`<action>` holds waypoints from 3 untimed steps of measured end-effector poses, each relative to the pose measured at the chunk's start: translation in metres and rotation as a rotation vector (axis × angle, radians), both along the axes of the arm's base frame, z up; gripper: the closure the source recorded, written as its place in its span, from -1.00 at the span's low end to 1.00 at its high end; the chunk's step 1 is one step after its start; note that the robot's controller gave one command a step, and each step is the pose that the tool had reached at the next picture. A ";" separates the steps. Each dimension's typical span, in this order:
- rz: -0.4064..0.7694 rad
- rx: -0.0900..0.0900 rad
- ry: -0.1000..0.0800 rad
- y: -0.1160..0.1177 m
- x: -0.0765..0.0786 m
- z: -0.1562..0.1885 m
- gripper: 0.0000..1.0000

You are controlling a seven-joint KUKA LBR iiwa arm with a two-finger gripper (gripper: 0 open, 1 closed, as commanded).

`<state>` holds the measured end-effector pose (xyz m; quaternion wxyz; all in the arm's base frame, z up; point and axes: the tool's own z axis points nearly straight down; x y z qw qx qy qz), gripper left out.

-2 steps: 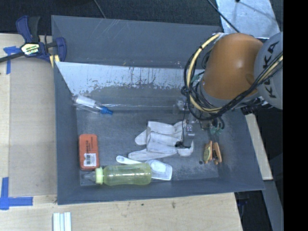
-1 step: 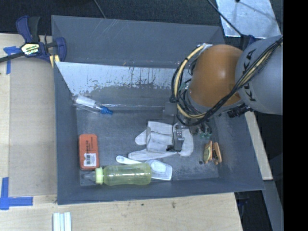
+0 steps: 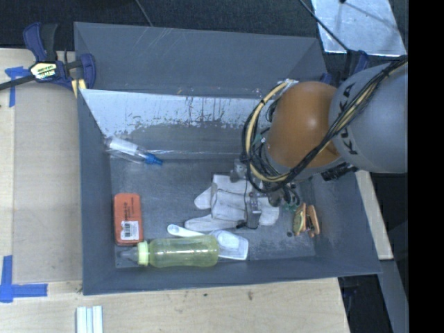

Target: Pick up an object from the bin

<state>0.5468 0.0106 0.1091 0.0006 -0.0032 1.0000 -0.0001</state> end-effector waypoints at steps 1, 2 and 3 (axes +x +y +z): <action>-0.250 0.001 -0.003 0.002 -0.003 -0.022 1.00; -0.250 0.001 -0.003 0.002 -0.003 -0.022 1.00; -0.251 0.000 0.008 0.000 -0.011 0.017 1.00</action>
Offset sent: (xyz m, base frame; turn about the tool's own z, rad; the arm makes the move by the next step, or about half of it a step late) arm 0.0000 0.0000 0.0000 0.0000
